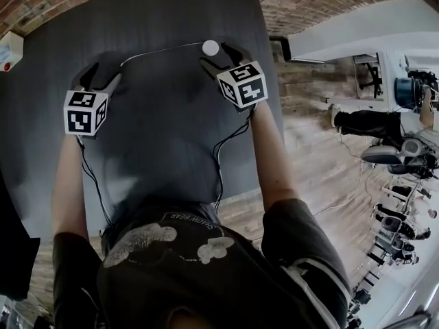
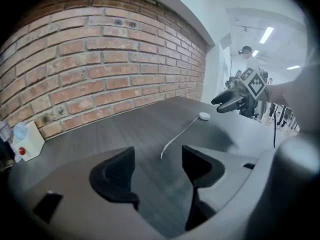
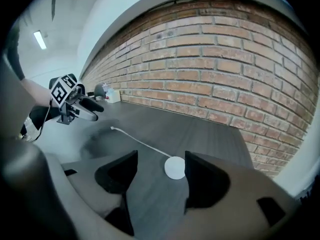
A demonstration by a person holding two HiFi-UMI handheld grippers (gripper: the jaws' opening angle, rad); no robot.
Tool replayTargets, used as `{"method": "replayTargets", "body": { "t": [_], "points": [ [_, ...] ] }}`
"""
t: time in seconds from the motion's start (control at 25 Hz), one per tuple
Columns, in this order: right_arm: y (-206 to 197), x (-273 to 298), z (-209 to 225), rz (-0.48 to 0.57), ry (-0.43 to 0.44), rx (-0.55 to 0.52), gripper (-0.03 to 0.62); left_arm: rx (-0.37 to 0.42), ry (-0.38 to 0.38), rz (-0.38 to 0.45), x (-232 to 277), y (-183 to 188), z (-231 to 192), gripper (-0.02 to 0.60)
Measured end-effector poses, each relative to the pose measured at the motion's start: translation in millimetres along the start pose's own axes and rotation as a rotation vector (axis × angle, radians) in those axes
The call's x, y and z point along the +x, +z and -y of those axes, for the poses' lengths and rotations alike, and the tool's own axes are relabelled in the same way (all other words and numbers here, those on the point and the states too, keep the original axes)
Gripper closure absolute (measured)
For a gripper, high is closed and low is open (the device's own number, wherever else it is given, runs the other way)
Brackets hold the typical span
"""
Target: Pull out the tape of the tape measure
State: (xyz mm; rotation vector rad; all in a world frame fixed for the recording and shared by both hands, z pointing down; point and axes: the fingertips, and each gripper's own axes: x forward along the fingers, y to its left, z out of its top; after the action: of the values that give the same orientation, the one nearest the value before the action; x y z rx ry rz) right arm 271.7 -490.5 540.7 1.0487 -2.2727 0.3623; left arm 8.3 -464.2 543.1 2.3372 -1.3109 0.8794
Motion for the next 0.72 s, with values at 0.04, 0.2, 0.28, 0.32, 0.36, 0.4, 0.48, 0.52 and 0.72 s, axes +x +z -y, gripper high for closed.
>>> {"method": "replayTargets", "body": {
  "t": [0.04,0.2,0.28,0.32,0.36,0.4,0.48,0.52,0.72],
  "points": [
    [4.4,-6.5,-7.3,0.011,-0.011,0.004,0.306,-0.005,-0.004,0.012,-10.3,-0.3,1.4,0.285],
    [11.6,-41.3,-53.6,0.068,-0.046,0.042,0.306,-0.037,-0.032,0.069,-60.4,-12.9,15.3,0.275],
    [17.9,-61.1,-72.8,0.105,-0.09,0.047,0.306,-0.035,-0.047,0.113,-83.0,-13.5,21.1,0.275],
    [22.2,-70.9,-80.1,0.125,-0.12,0.047,0.306,-0.028,-0.053,0.136,-93.6,-11.9,23.4,0.275],
    [26.0,-80.6,-87.5,0.144,-0.148,0.05,0.306,-0.019,-0.058,0.158,-104.6,-10.4,25.7,0.275],
    [29.0,-89.8,-95.7,0.162,-0.172,0.057,0.307,-0.009,-0.063,0.178,-115.9,-9.3,28.2,0.275],
    [33.4,-105.7,-114.2,0.188,-0.201,0.073,0.307,0.013,-0.07,0.22,-138.0,-6.6,32.1,0.275],
    [35.8,-112.1,-123.9,0.198,-0.211,0.076,0.309,0.025,-0.073,0.243,-148.4,-4.7,33.3,0.275],
    [49.5,-143.8,-161.1,0.239,-0.359,0.028,0.368,0.062,-0.106,0.325,-196.8,-3.3,39.9,0.275]
  ]
}}
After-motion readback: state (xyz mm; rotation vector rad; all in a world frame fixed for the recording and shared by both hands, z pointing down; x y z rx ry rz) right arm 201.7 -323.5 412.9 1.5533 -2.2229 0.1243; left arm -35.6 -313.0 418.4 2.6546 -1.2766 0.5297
